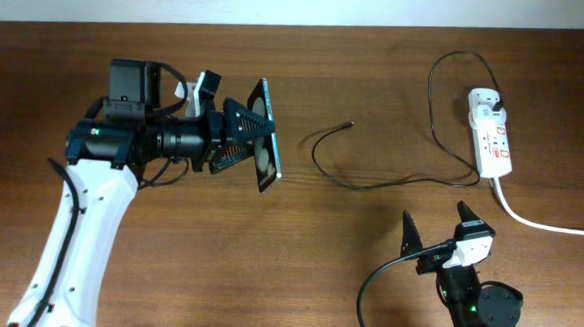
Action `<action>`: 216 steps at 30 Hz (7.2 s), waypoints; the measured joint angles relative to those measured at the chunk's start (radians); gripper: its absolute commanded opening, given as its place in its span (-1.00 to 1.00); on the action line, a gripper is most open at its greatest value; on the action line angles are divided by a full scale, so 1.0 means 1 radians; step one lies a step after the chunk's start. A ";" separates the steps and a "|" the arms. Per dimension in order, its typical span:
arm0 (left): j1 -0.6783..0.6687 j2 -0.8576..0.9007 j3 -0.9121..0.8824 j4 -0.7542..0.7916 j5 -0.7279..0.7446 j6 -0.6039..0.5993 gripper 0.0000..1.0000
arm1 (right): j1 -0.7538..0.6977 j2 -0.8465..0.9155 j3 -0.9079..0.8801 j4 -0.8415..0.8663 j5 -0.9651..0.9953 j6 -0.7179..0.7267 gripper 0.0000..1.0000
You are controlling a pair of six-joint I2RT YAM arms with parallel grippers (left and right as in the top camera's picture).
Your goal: Plug charger to phone and switch on socket
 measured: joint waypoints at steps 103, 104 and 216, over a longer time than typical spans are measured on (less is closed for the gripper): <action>-0.110 -0.062 -1.038 1.883 -0.113 -0.919 0.94 | 0.969 1.126 0.304 0.693 0.391 1.510 -0.92; -0.140 -0.051 -1.036 1.889 -0.111 -0.919 0.85 | 0.969 1.126 0.304 0.694 0.391 1.510 -0.92; 0.132 0.335 -0.695 1.861 0.488 -0.702 -1.00 | 0.380 2.137 1.515 -0.994 0.163 0.580 -0.35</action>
